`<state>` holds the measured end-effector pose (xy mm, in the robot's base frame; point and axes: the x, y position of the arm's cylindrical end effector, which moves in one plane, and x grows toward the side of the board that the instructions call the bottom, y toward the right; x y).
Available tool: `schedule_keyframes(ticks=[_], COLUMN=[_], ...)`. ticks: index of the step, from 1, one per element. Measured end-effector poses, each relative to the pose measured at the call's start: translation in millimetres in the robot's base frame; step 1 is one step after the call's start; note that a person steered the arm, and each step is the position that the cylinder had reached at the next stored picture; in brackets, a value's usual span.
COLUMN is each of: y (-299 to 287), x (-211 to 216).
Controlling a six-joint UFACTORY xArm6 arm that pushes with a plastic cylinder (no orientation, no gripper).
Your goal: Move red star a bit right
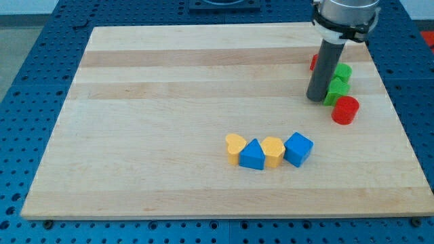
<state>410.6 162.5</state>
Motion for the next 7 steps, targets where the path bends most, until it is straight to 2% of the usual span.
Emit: schedule_keyframes(ticks=[1,2,3,4,7], y=[-10,-48,-78,-85,-33], x=[-1,-19,-49,-83,-142])
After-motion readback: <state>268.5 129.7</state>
